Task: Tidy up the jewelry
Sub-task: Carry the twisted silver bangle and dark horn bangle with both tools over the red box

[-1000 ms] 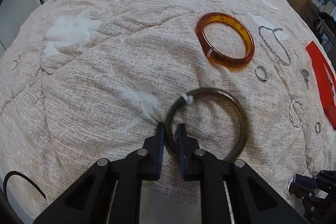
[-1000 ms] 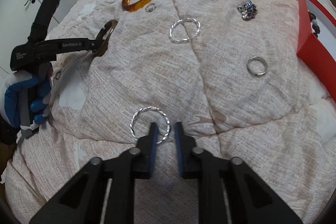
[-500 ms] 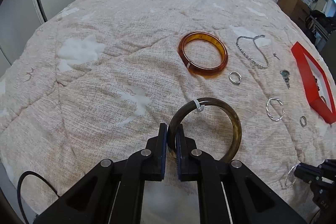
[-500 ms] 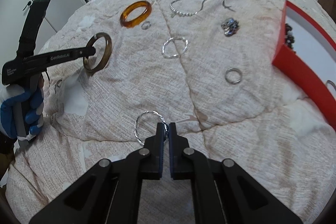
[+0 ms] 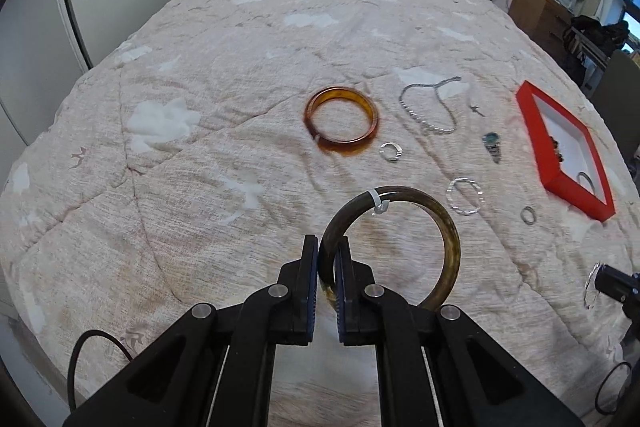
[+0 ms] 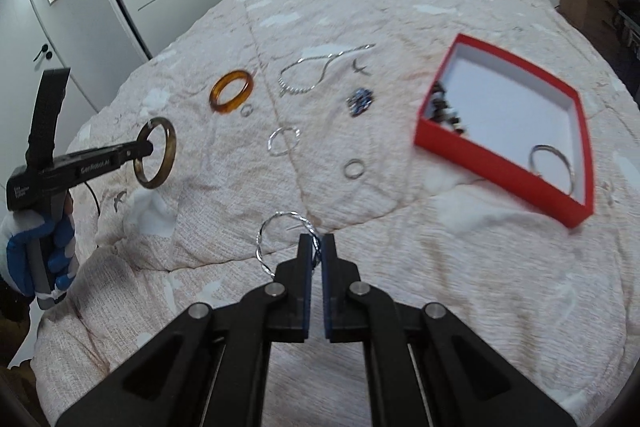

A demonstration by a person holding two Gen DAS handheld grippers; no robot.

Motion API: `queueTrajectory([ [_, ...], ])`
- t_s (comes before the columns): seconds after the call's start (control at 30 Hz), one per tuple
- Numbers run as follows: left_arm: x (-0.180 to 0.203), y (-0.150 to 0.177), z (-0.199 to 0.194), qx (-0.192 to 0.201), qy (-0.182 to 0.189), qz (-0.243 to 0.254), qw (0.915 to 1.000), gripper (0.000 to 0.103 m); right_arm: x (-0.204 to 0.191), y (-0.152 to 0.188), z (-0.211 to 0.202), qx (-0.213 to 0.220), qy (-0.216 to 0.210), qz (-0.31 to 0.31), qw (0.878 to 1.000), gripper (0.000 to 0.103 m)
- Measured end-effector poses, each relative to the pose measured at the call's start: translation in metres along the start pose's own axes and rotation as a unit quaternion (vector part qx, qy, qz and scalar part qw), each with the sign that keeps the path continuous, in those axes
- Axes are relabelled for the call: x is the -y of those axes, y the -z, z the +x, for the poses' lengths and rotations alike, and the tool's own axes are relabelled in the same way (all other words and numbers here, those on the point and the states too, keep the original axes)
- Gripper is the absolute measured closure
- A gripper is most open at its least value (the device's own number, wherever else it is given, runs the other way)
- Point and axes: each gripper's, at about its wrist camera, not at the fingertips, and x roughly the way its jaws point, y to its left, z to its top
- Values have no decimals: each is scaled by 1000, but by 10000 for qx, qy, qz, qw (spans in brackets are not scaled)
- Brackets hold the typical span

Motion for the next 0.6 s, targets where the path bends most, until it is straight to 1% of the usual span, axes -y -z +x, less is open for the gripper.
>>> queueTrajectory([
  [0.3,47,-7,-16,87,149,320,9993,95,39,-2,-43,412,221,280,9985,99],
  [0.6,88,-17,-21,138,278,661,9973,95,67,1,-62,611,309,484,9965,99],
])
